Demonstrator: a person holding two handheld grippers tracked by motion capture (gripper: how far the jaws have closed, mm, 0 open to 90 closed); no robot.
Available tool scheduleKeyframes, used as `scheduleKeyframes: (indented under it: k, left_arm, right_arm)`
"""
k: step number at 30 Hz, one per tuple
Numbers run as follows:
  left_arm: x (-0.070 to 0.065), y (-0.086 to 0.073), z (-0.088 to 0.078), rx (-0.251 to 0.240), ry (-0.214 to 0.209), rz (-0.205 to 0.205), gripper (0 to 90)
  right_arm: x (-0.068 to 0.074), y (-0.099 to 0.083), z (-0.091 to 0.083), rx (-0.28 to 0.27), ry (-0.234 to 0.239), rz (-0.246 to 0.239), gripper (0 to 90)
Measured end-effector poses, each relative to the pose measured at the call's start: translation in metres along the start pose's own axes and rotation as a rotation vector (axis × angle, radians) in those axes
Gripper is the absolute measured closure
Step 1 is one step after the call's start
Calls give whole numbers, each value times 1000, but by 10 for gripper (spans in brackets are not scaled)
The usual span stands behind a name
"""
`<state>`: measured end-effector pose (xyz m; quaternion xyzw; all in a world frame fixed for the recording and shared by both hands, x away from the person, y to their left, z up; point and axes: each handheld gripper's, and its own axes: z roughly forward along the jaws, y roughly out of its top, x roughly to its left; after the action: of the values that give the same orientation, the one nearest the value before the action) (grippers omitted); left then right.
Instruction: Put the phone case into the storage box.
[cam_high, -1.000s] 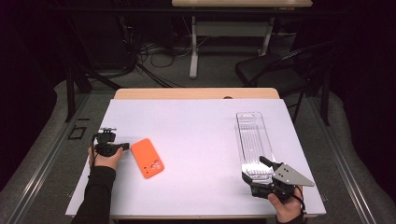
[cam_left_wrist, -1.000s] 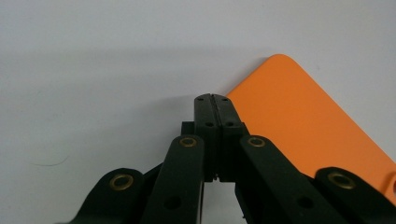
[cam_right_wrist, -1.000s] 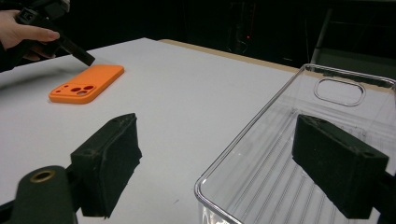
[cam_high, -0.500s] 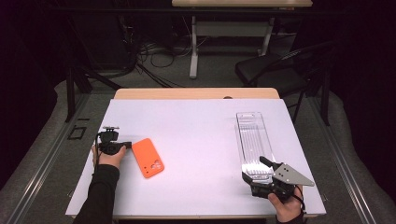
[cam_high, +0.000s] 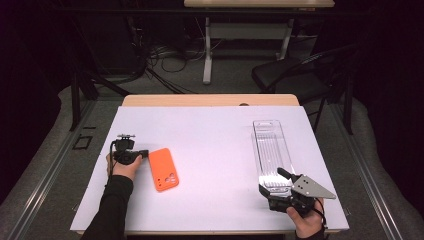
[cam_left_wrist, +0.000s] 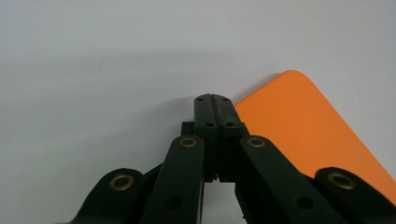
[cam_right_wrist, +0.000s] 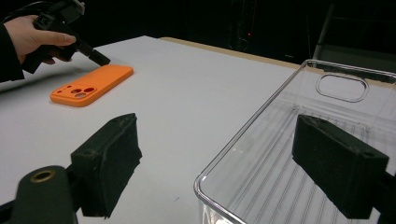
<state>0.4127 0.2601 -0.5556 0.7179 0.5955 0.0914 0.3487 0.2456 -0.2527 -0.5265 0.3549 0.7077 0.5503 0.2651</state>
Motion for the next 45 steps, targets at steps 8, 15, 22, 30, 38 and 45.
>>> scheduleKeyframes:
  k: [8, 15, 22, 30, 38, 45]
  left_arm:
    - [-13, 0, 4, -9, -57, 23, 900]
    - [-38, 5, 8, 23, -31, 110, 900]
    - [-46, 4, 11, 26, -72, 110, 900]
    - [-66, 4, 17, 44, -106, 170, 900]
    - [-84, 4, 24, 68, -194, 196, 900]
    - [-94, 5, 23, 80, -141, 232, 900]
  right_arm:
    - [0, 0, 0, 2, 4, 1, 141]
    - [0, -1, 1, 3, 7, 3, 141]
    - [0, -1, 2, 6, 9, 7, 141]
    - [0, -1, 3, 8, 10, 9, 141]
    - [-1, -2, 2, 10, 11, 14, 141]
    - [-1, -2, 1, 8, 8, 19, 141]
